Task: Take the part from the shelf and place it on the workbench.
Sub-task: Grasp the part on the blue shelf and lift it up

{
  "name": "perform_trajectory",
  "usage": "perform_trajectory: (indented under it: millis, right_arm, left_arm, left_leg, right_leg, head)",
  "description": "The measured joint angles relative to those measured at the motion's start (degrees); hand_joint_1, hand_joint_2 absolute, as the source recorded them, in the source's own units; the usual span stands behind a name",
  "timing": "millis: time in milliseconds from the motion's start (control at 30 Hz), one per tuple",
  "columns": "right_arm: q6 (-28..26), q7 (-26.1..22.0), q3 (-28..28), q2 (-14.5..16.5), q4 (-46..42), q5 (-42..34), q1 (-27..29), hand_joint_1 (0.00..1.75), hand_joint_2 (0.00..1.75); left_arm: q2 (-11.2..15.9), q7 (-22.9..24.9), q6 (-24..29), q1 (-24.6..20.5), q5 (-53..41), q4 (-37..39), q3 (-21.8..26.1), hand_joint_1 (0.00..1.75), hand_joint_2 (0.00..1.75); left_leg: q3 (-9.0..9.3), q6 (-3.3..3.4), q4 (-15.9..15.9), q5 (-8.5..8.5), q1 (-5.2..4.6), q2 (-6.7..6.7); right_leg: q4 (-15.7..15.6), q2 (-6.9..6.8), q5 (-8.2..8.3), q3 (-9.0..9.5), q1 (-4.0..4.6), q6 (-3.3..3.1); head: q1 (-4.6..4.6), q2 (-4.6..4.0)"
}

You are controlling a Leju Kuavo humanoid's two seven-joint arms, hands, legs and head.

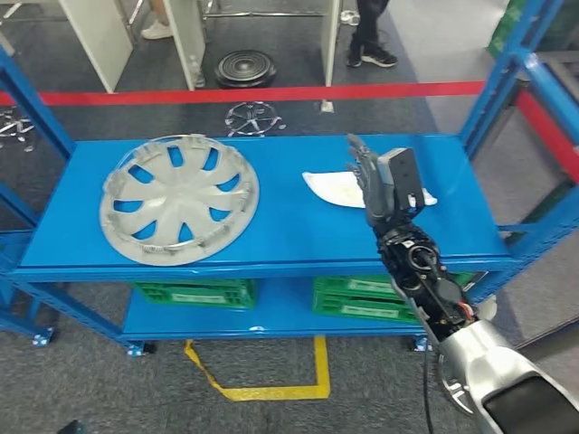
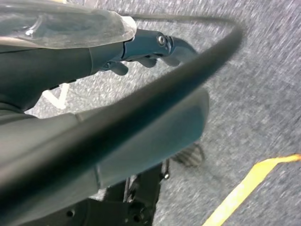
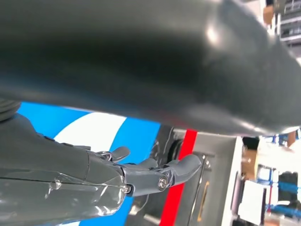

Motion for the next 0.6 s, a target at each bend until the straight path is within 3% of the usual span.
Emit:
perform_trajectory:
  millis: [67, 133, 200, 233, 267, 333, 400, 500, 600]
  right_arm:
    - [0.0, 0.0, 0.0, 0.0, 0.0, 0.0, -0.2, 0.00, 0.00]
    - [0.0, 0.0, 0.1, 0.0, 0.1, 0.0, -0.2, 0.00, 0.00]
    - [0.0, 0.0, 0.2, 0.0, 0.3, 0.0, 0.0, 0.00, 0.00]
    - [-0.1, 0.0, 0.2, 0.0, 0.5, 0.1, 0.1, 0.00, 0.00]
    - [-0.2, 0.0, 0.2, 0.0, 0.6, 0.1, 0.1, 0.00, 0.00]
    - [-0.5, 0.1, 0.2, 0.0, 0.8, 0.3, 0.2, 0.00, 0.00]
    - [-0.7, 0.2, 0.2, 0.0, 0.9, 0.4, 0.2, 0.00, 0.00]
    - [-0.9, 0.3, 0.2, 0.1, 0.9, 0.5, 0.2, 0.00, 0.00]
    - [-1.0, 0.4, 0.1, 0.1, 0.8, 0.6, 0.2, 0.00, 0.00]
  left_arm:
    - [0.0, 0.0, 0.0, 0.0, 0.1, 0.0, 0.0, 0.00, 0.00]
    - [0.1, 0.0, 0.1, -0.1, 0.1, 0.0, 0.0, 0.00, 0.00]
    - [0.1, 0.0, 0.0, 0.0, 0.1, 0.0, 0.0, 0.00, 0.00]
    - [0.1, -0.1, 0.0, 0.0, 0.1, 0.0, 0.0, 0.00, 0.00]
    - [0.1, -0.1, -0.1, 0.0, 0.1, 0.0, 0.0, 0.00, 0.00]
    - [0.0, -0.2, -0.2, 0.0, 0.0, 0.0, 0.0, 0.00, 0.00]
    - [-0.1, -0.3, -0.3, -0.1, 0.0, 0.0, 0.0, 0.00, 0.00]
    - [-0.1, -0.5, -0.3, -0.1, 0.0, 0.0, 0.0, 0.00, 0.00]
    - [-0.1, -0.6, -0.5, -0.1, 0.0, 0.0, 0.0, 0.00, 0.00]
  left_leg:
    - [1.36, 0.87, -0.2, -0.64, -0.09, -0.07]
    - [2.45, 1.41, -0.2, -1.52, -0.30, -0.09]
    - [3.78, 1.55, -0.2, -2.57, -0.52, -0.27]
    - [4.59, 1.53, -0.2, -3.17, -0.61, -0.42]
    - [5.51, 1.47, -0.2, -3.78, -0.68, -0.58]
    - [7.06, 1.19, -0.2, -5.03, -0.75, -0.76]
    - [7.55, 0.60, -0.1, -5.87, -0.64, -0.81]
    - [7.47, -0.04, 0.1, -6.21, -0.44, -0.78]
    - [7.72, -0.08, -0.1, -6.09, -0.38, -0.71]
  right_leg:
    - [4.8, -0.14, -1.04, -2.32, -0.13, 0.23]
    - [13.1, -0.19, -3.63, -7.43, -0.14, 0.27]
    - [17.6, -0.18, -6.13, -11.60, -0.11, 0.22]
    - [16.8, -0.18, -5.91, -12.38, -0.09, 0.09]
    - [14.3, -0.18, -4.16, -12.36, -0.03, -0.16]
    - [6.9, -0.16, 2.53, -11.48, 0.36, -0.97]
    - [2.5, -0.07, 6.82, -10.84, 0.92, -1.61]
    - [1.6, 0.16, 7.58, -10.23, 1.21, -1.58]
    - [1.5, 0.42, 7.24, -9.97, 1.24, -1.55]
  head:
    - [0.66, 0.00]
    - [1.33, 0.00]
    - [1.73, 0.00]
    - [1.90, 0.00]
    - [2.15, 0.00]
    - [2.62, 0.00]
    - [2.78, 0.00]
    - [2.61, 0.00]
    - [2.28, 0.00]
